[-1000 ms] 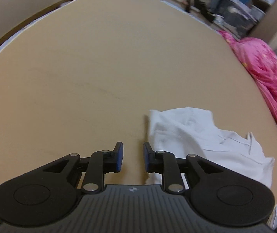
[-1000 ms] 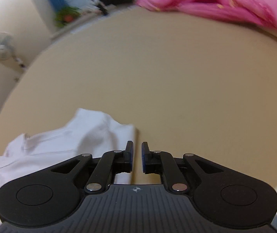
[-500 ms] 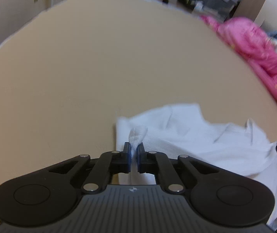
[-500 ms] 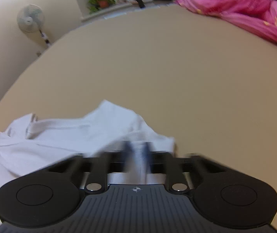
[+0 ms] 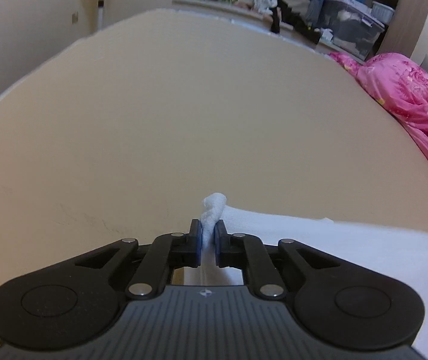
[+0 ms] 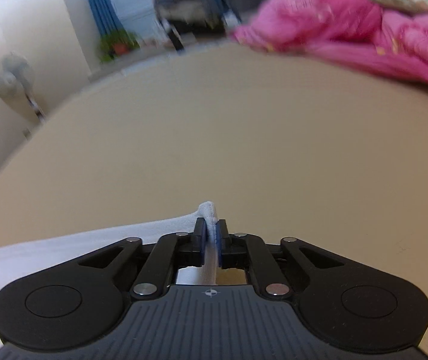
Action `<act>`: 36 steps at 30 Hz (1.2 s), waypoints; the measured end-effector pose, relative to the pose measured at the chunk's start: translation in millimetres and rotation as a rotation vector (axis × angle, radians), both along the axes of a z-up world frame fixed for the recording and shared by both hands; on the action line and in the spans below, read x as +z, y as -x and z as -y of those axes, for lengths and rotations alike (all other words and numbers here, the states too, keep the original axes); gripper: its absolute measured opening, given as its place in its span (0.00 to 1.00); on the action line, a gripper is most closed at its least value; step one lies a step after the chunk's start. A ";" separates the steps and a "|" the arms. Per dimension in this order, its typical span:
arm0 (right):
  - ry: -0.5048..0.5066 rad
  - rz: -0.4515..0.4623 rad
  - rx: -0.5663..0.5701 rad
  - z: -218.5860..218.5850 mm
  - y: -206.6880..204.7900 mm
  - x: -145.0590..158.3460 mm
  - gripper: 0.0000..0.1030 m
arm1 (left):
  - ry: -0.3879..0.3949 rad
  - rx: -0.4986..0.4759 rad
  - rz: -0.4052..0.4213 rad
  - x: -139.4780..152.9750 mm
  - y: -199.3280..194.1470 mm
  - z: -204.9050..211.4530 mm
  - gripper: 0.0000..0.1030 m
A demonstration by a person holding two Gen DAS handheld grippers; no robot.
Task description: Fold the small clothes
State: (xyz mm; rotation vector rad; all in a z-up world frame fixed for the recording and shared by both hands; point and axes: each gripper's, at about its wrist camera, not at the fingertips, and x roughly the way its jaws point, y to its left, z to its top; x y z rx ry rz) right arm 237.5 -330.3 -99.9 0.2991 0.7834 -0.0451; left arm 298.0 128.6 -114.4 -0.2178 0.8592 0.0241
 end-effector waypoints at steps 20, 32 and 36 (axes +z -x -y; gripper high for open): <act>-0.024 -0.321 0.108 -23.5 151.0 15.5 0.12 | 0.066 -0.083 -0.289 1.6 140.6 4.6 0.19; 0.017 -0.058 0.000 -23.5 197.1 58.1 0.31 | 0.209 0.079 -0.247 1.9 147.1 -41.7 0.51; -0.048 -0.066 -0.009 -25.7 200.2 53.4 0.31 | 0.294 0.122 -0.284 -13.7 133.2 -44.7 0.60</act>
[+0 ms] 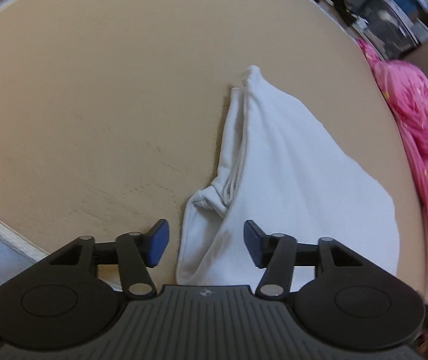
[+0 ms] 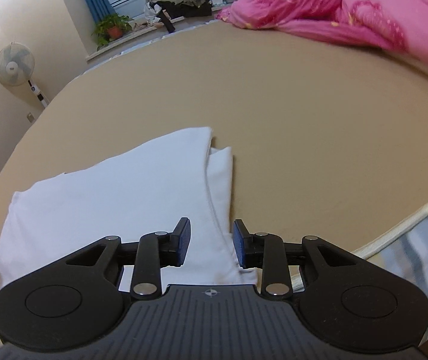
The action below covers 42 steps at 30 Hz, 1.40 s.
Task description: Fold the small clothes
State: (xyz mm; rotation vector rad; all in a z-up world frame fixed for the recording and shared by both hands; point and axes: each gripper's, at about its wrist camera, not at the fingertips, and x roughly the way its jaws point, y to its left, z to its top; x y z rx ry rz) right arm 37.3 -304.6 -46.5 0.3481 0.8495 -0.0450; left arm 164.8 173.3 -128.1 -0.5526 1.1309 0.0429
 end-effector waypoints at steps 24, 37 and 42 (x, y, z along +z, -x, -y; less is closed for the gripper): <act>0.125 -0.215 0.135 -9.8 -32.2 -53.1 0.31 | -0.076 -0.031 -0.037 -25.5 -17.4 37.3 0.28; 0.131 -0.093 0.049 3.2 -24.9 -25.2 0.32 | -0.229 -0.149 0.105 11.5 0.5 77.8 0.08; 0.052 0.004 -0.093 36.2 -14.3 -4.4 0.32 | -0.197 -0.244 0.272 79.3 -1.3 131.5 0.07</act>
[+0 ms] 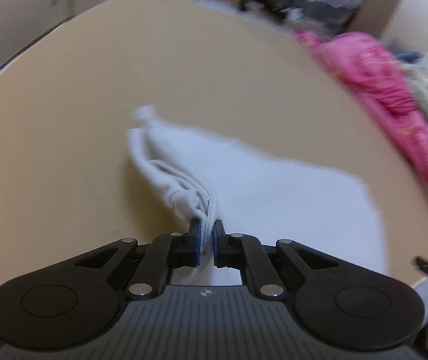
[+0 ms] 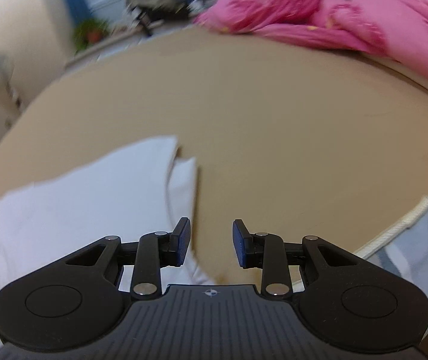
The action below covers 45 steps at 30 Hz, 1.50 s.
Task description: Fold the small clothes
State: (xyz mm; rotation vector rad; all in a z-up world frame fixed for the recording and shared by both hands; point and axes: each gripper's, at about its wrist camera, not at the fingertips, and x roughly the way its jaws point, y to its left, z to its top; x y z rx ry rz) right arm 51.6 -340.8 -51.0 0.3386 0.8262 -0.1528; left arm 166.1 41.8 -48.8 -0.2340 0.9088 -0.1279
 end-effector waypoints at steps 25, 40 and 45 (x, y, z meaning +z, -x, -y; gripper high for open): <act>-0.265 -0.133 0.160 -6.5 -23.9 -38.2 0.45 | 0.001 -0.318 -0.079 -86.0 37.4 158.3 0.22; -0.157 -0.173 -0.025 29.1 4.0 -28.4 0.08 | -0.134 -0.399 -0.065 -88.7 61.5 161.4 0.23; -0.202 0.081 -0.064 46.3 -10.9 4.7 0.41 | -0.072 -0.342 0.037 -76.4 56.7 143.8 0.23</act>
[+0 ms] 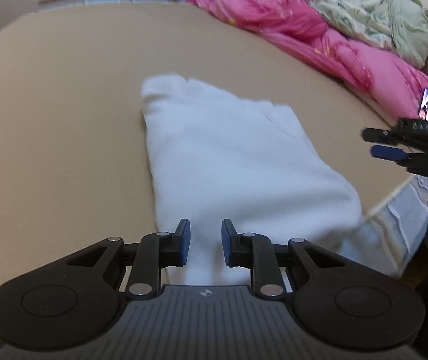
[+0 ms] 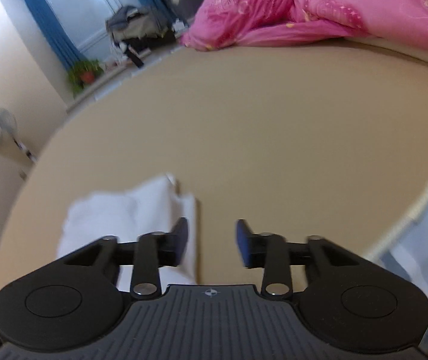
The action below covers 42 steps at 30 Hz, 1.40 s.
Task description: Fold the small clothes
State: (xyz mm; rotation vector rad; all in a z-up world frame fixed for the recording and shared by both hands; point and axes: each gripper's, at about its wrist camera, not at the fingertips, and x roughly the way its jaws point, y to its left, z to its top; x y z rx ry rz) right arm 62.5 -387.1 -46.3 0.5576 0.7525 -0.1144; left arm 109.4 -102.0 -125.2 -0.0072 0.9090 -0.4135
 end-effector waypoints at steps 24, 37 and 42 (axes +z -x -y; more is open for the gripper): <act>-0.026 -0.094 -0.051 -10.9 -92.5 -35.4 0.23 | -0.057 0.053 -0.026 4.2 -5.9 -13.4 0.40; 0.214 -0.299 0.631 -68.9 10.2 -43.8 0.37 | -0.006 0.039 -0.125 -16.1 -50.8 -9.7 0.51; 0.088 -0.142 0.479 -37.8 15.1 -15.0 0.40 | 0.073 0.065 -0.081 8.3 -55.1 -30.6 0.54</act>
